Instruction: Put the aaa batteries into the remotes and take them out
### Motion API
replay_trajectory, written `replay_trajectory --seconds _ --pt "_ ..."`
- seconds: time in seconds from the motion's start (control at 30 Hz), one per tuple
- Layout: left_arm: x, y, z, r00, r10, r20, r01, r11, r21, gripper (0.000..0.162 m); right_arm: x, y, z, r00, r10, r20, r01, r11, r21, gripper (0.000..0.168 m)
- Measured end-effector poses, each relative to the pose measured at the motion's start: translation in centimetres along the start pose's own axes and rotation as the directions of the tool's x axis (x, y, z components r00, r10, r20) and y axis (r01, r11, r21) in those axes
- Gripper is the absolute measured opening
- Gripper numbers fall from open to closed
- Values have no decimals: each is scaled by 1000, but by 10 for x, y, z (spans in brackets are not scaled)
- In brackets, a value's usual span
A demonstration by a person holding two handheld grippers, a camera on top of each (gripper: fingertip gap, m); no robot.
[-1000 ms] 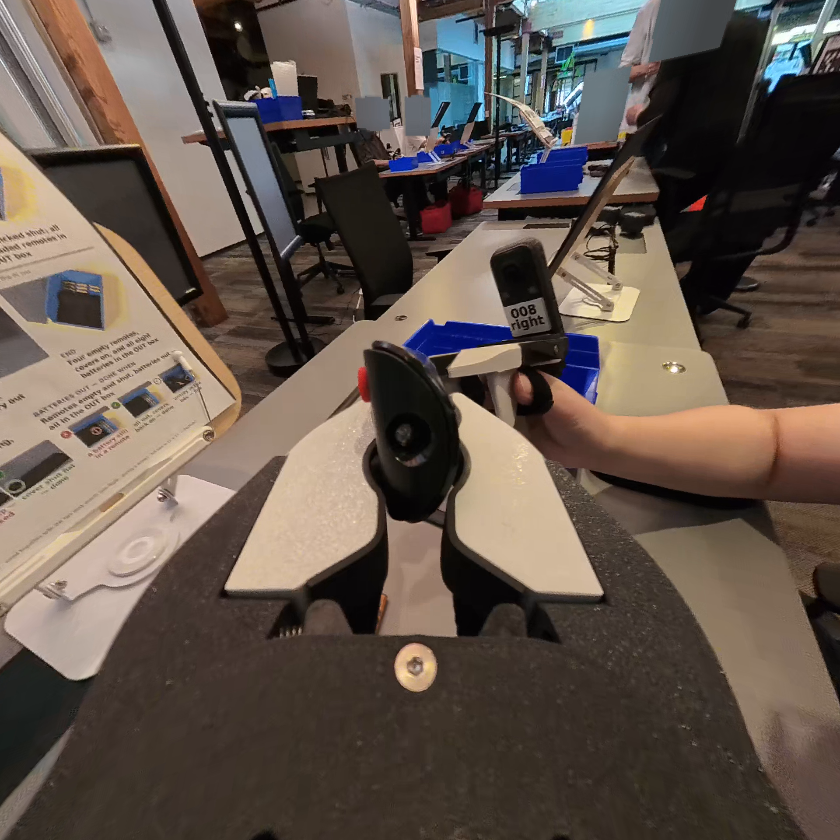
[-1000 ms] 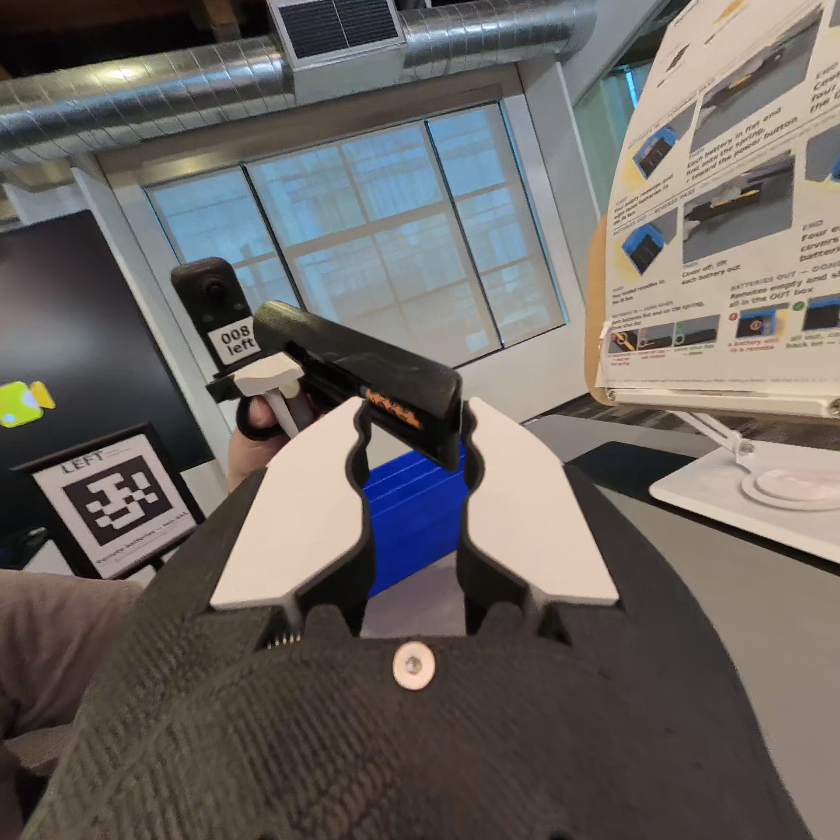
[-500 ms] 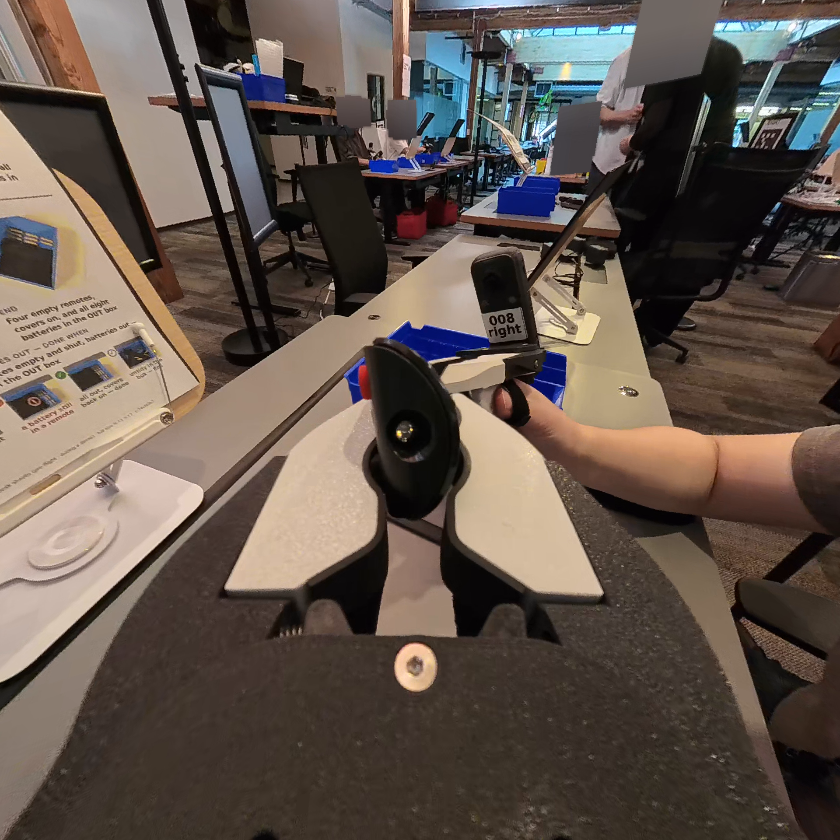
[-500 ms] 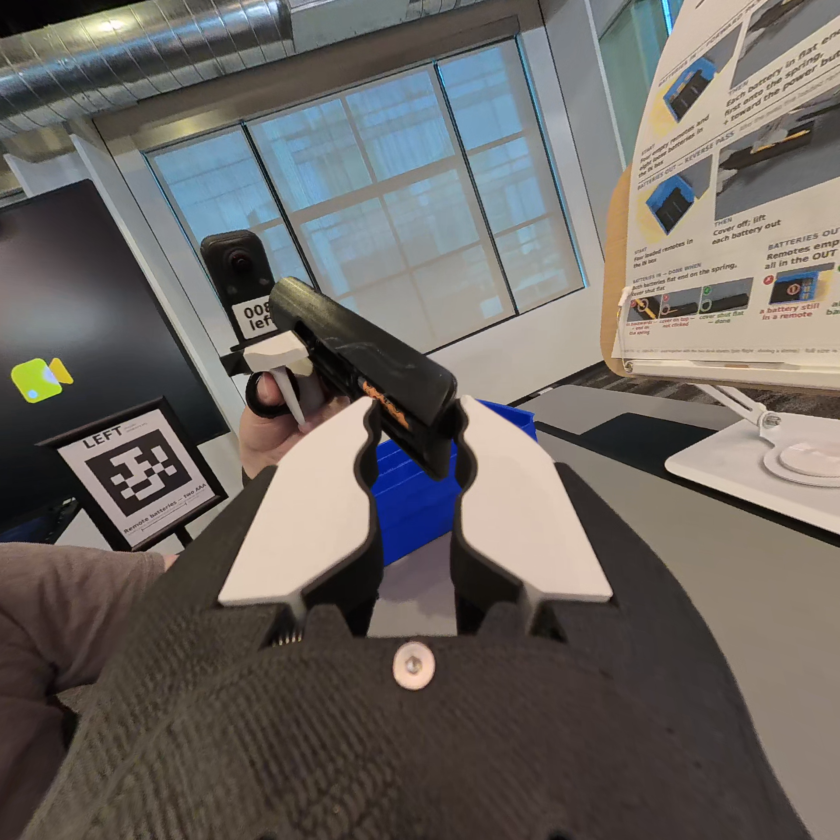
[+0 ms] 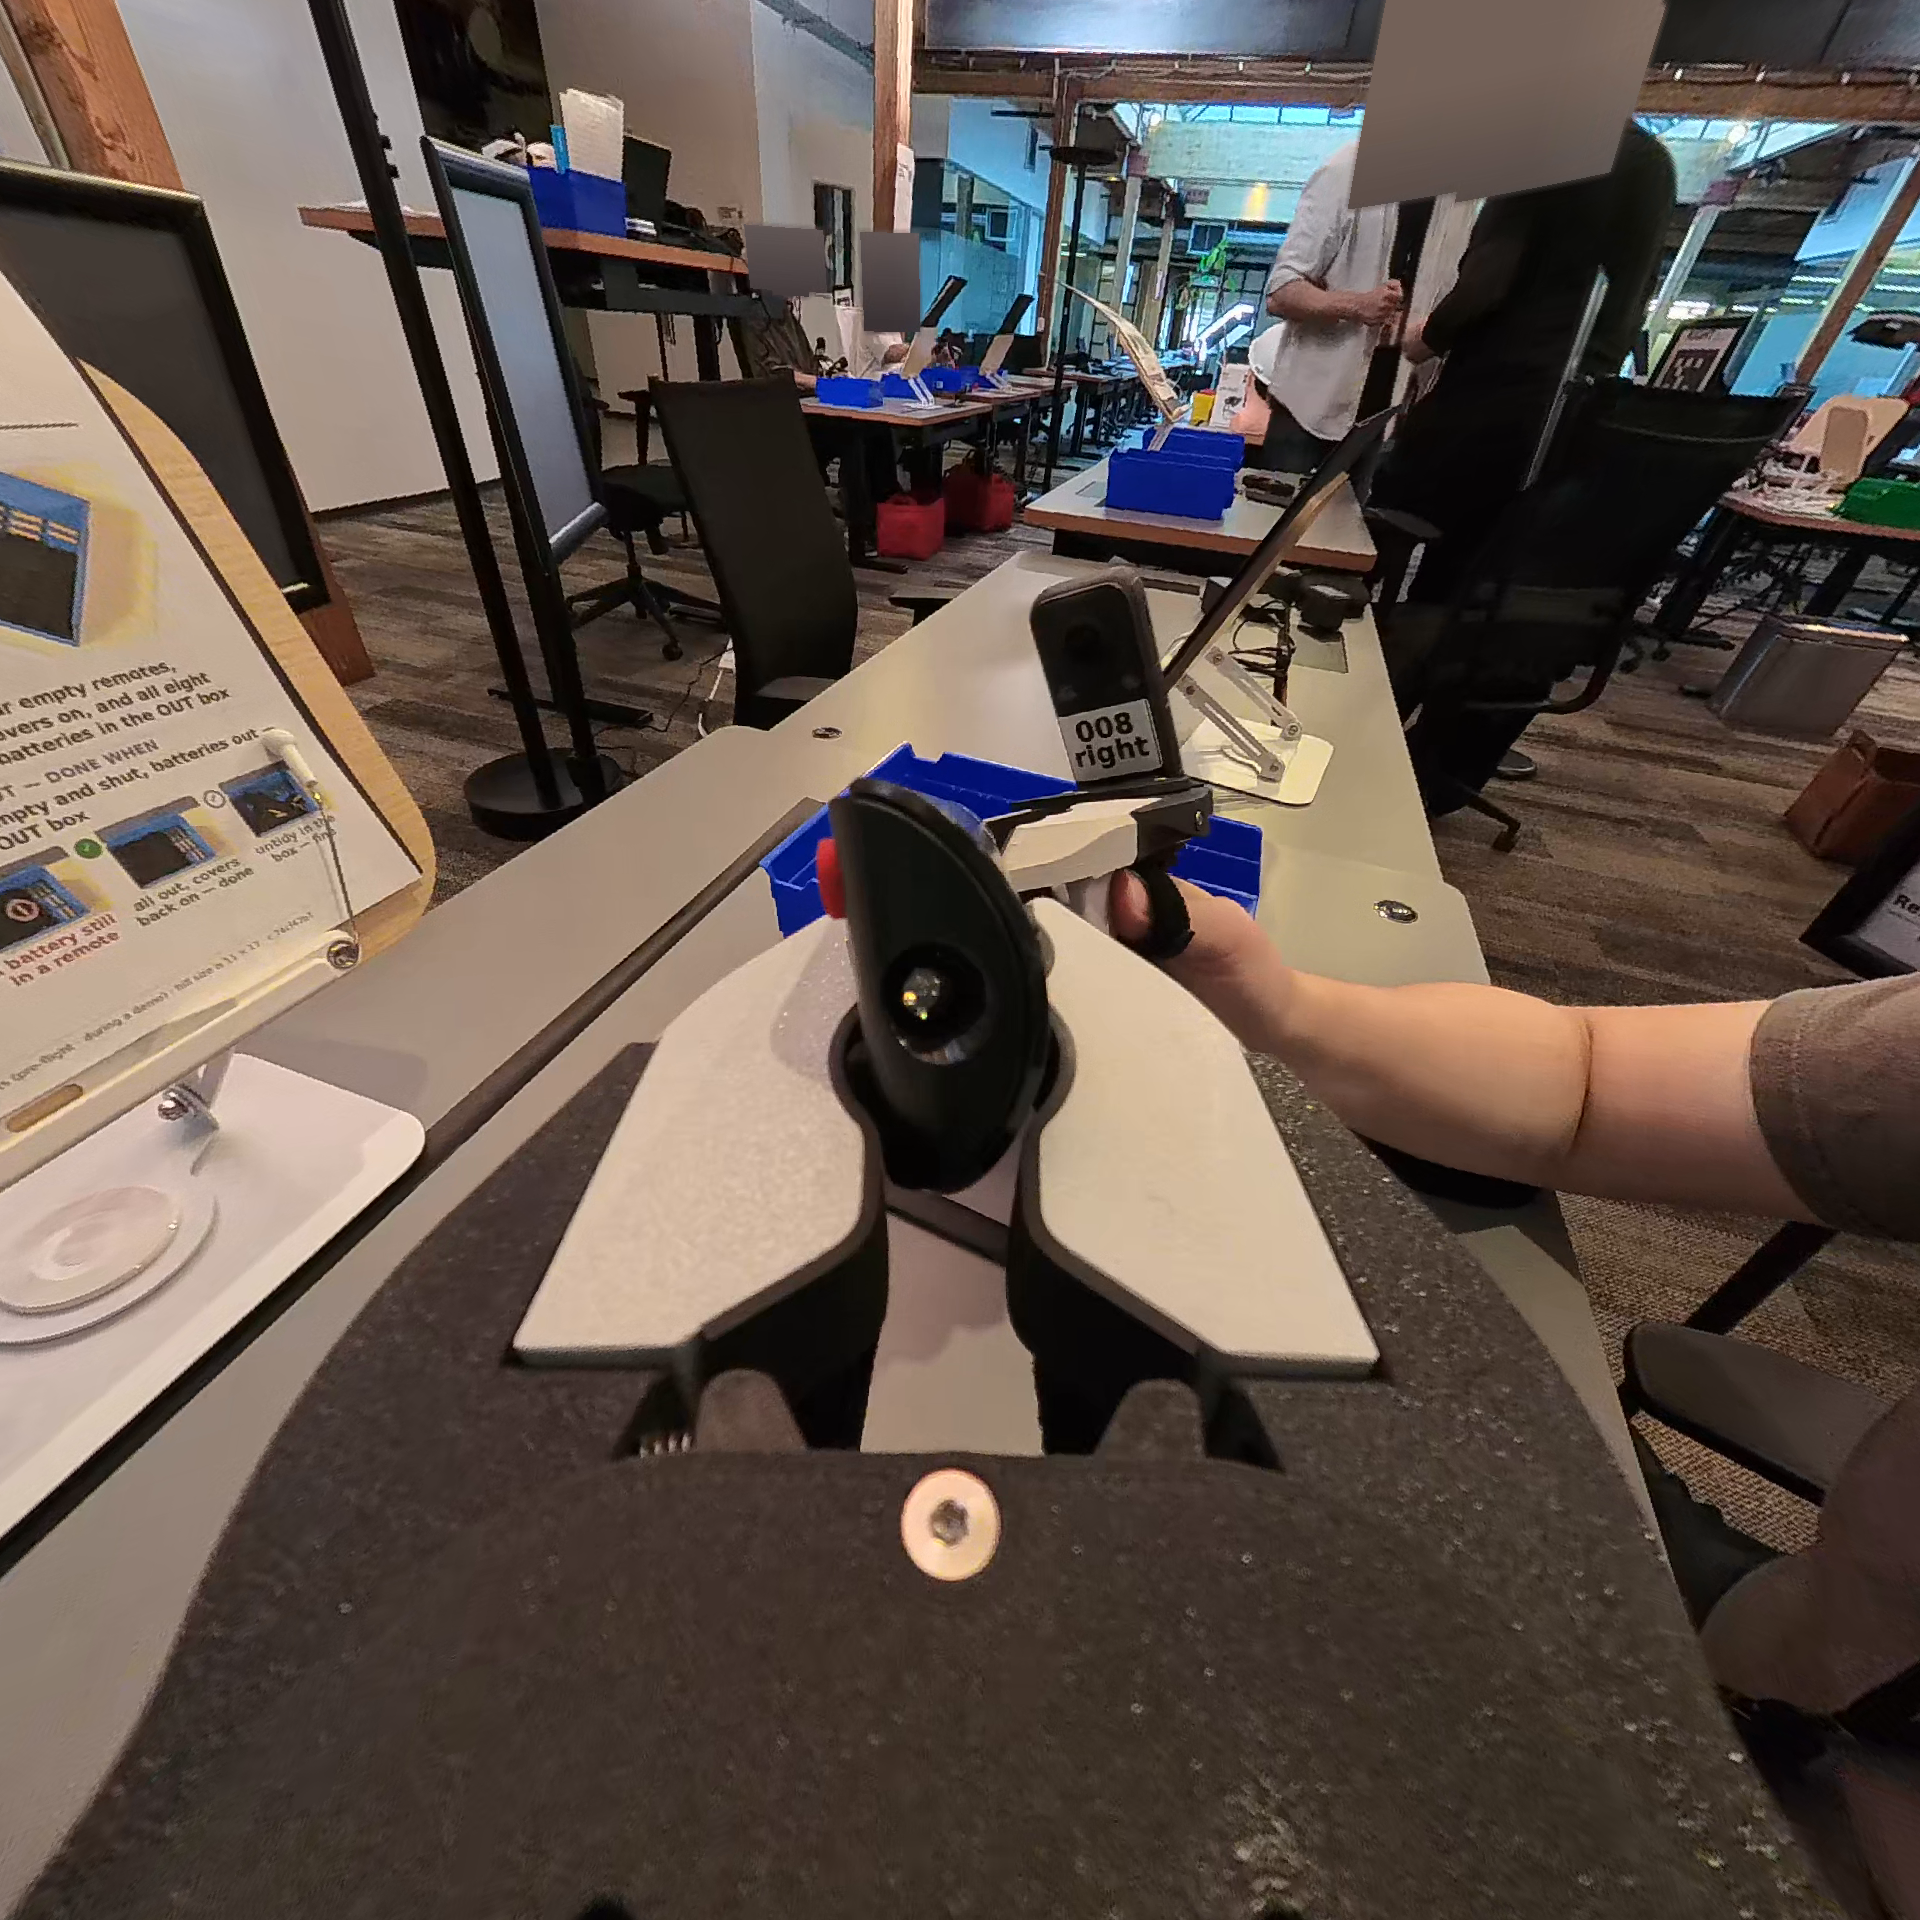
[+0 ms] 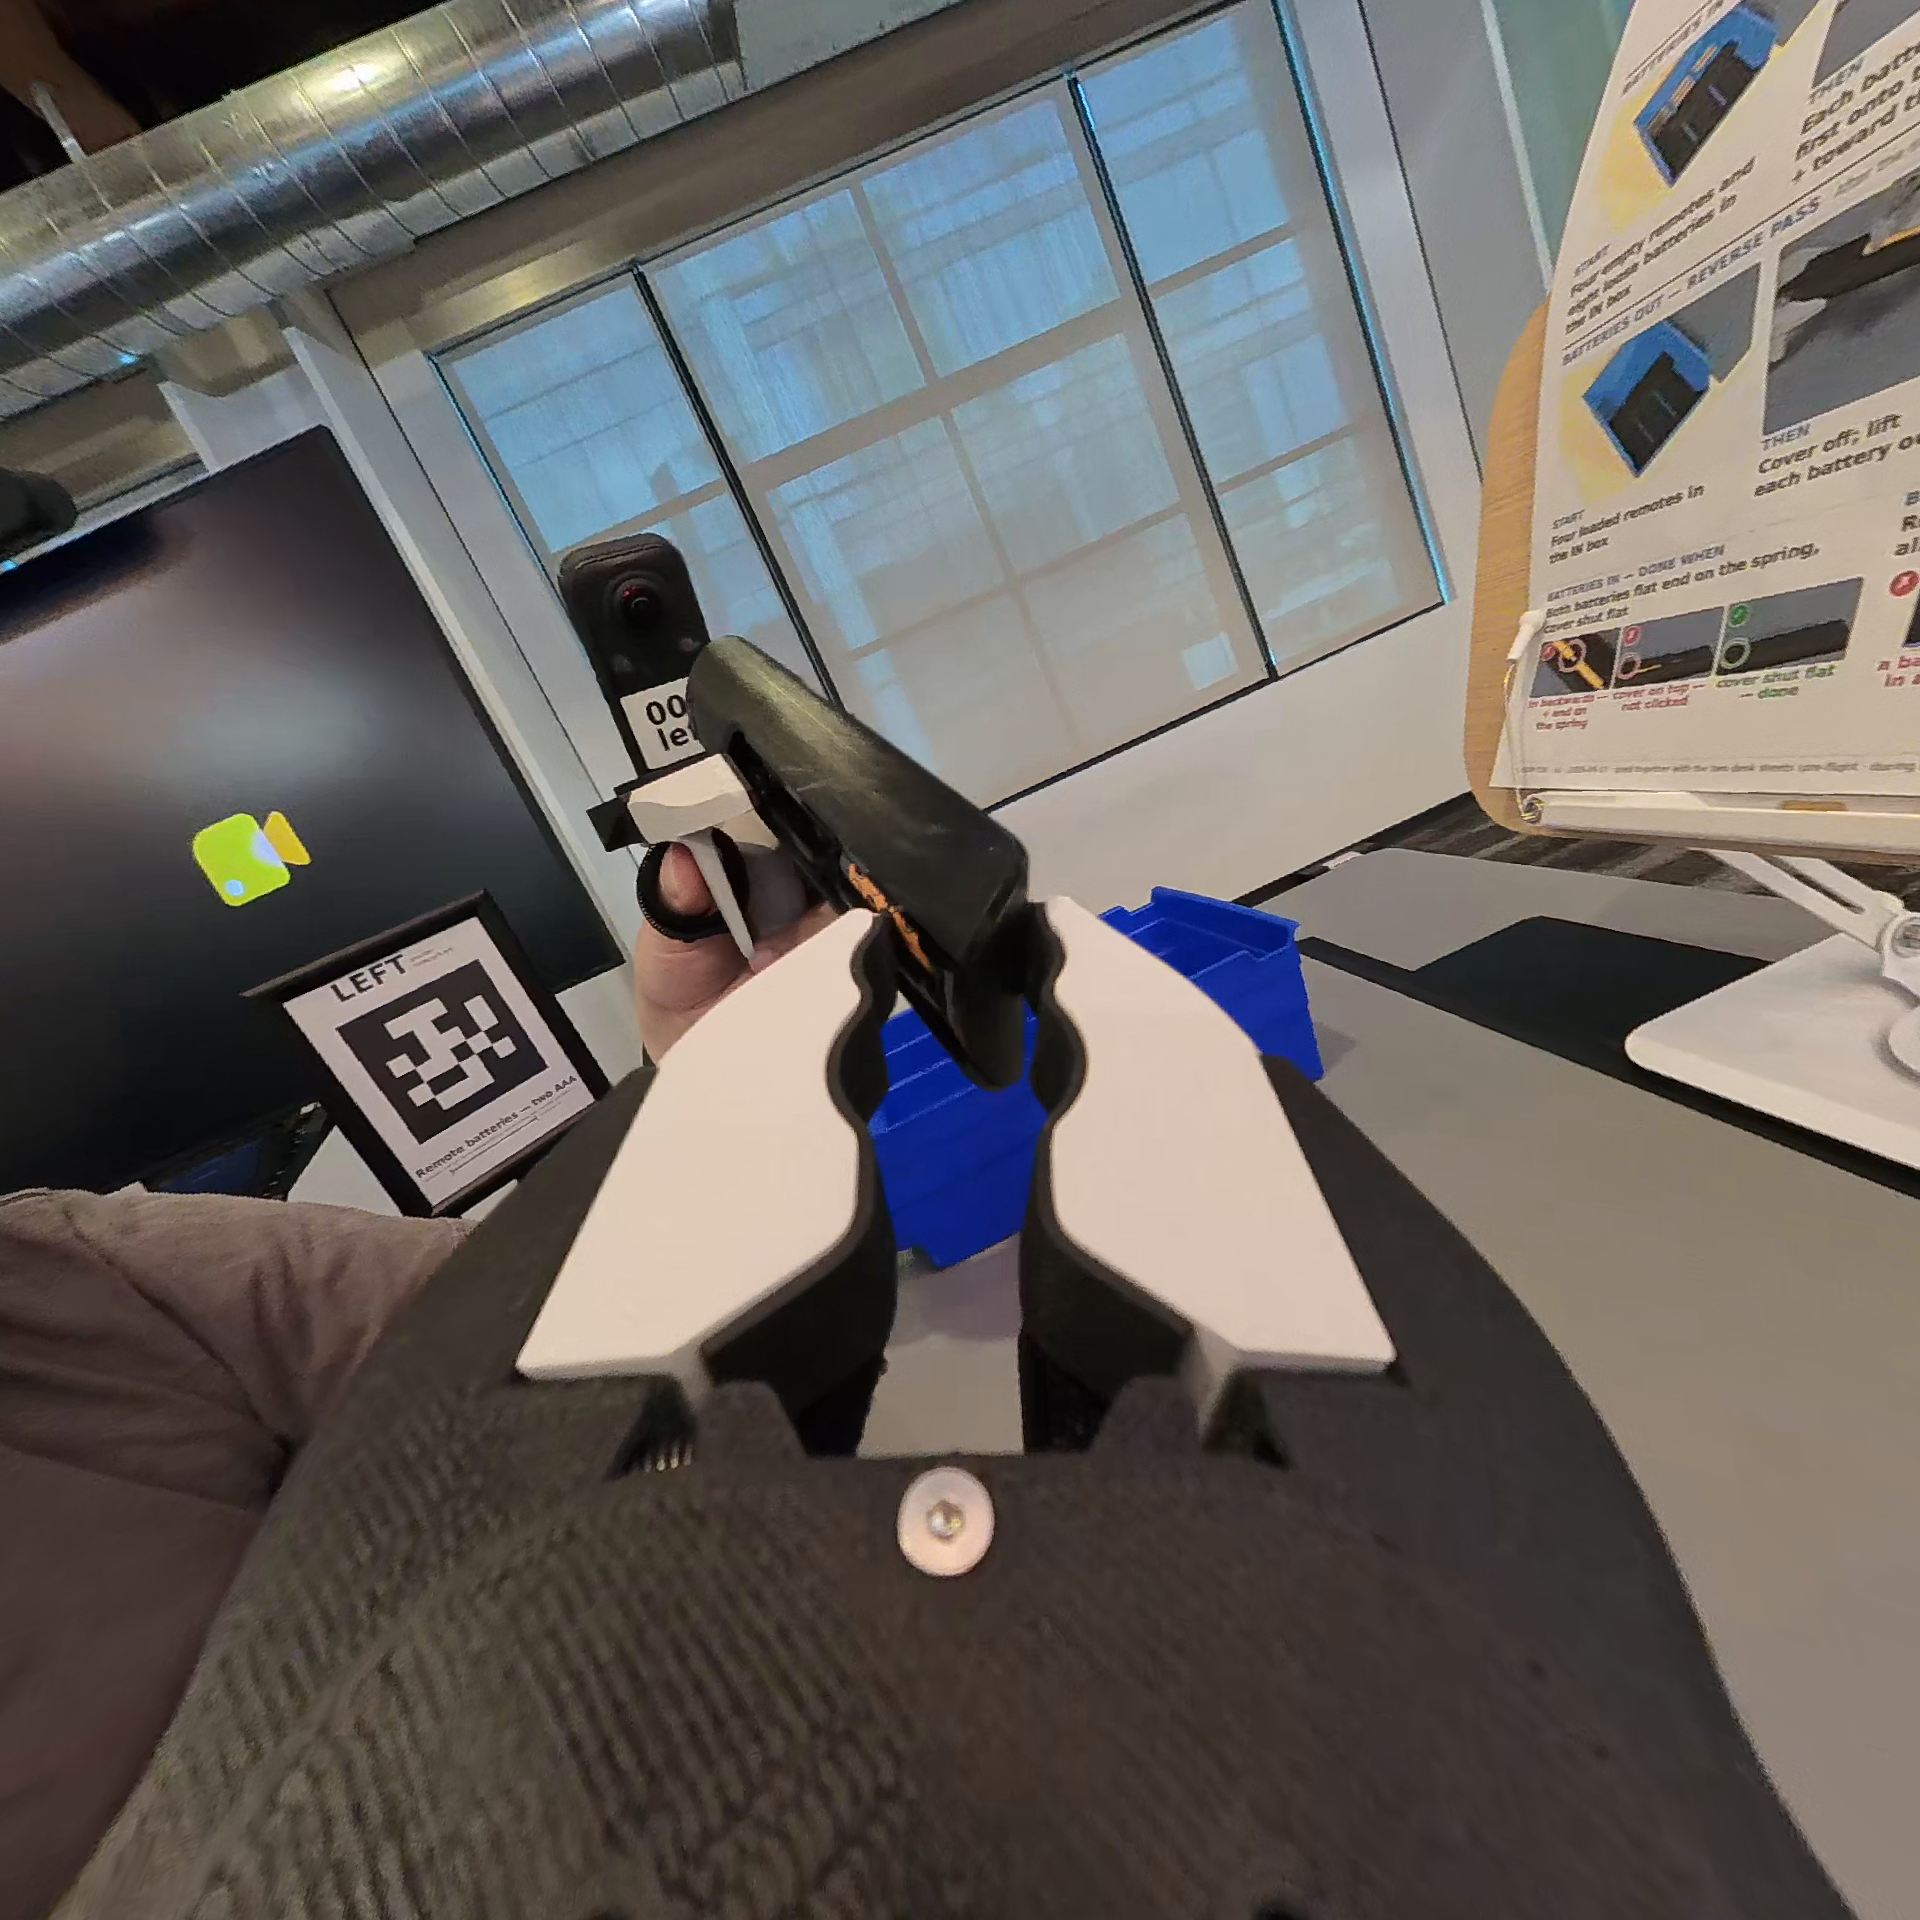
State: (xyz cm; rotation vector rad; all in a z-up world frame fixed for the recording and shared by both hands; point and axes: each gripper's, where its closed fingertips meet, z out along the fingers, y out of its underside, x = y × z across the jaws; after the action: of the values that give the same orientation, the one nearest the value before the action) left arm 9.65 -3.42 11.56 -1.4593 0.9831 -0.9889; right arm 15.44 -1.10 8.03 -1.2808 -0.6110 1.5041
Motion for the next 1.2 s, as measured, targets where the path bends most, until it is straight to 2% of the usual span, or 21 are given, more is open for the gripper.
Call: replay_trajectory --seconds 0.3,0.7,0.9,1.1,1.2 --pt "3 -2 -4 999 -13 -31 13 1000 2 22 -7 0 1 995 41 88 -40 999 -12 23" --pt "13 -8 -15 989 -56 -138 59 998 14 23 -30 1 2 975 18 222 -12 999 -31 20" --pt "13 -9 -11 998 3 -55 -2 1000 12 22 -23 -4 2 990 -18 143 24 999 -39 22" --pt "14 -9 -10 997 71 8 -71 997 -13 22 -16 -2 2 992 -121 46 126 987 -103 23" --pt "15 -9 -9 995 96 38 -95 995 -22 22 -13 -1 2 995 -98 30 101 987 -121 24"
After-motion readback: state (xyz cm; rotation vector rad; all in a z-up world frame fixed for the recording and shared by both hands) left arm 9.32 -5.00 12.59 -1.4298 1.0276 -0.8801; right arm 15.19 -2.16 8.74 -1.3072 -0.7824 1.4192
